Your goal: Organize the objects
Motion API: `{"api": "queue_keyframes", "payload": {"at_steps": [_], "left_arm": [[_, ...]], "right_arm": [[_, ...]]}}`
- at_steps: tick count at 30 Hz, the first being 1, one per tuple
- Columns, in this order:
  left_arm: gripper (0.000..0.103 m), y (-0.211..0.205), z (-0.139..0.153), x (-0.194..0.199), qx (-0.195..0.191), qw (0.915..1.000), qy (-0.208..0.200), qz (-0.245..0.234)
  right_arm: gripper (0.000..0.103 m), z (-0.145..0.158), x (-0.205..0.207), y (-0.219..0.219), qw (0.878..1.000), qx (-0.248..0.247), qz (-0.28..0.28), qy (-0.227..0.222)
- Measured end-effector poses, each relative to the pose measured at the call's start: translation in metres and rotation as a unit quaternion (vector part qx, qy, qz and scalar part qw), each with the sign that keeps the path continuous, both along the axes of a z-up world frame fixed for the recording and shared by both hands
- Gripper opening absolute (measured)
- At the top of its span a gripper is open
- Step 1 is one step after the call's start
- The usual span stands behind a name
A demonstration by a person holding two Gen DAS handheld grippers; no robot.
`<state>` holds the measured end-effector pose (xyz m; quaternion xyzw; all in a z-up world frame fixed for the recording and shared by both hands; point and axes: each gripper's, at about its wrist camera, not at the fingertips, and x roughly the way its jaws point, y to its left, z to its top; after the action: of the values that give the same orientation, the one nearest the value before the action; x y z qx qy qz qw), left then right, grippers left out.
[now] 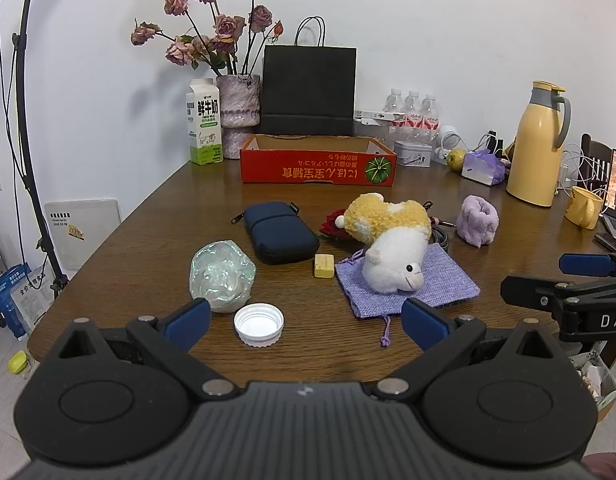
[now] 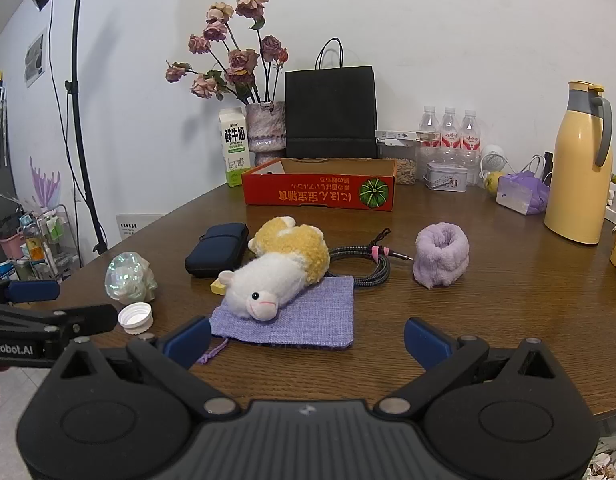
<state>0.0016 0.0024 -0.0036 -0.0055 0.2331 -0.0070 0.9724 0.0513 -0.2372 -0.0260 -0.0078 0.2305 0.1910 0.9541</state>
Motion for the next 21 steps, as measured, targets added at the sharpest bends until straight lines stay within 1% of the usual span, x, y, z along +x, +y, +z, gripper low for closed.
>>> {"api": "queue_keyframes", "payload": {"at_steps": [21], "left_arm": [[0.103, 0.0009, -0.0016, 0.0004, 0.000, 1.0000, 0.001, 0.002]], "right_arm": [[0.103, -0.0010, -0.0013, -0.0002, 1.000, -0.002, 0.001, 0.000]]}}
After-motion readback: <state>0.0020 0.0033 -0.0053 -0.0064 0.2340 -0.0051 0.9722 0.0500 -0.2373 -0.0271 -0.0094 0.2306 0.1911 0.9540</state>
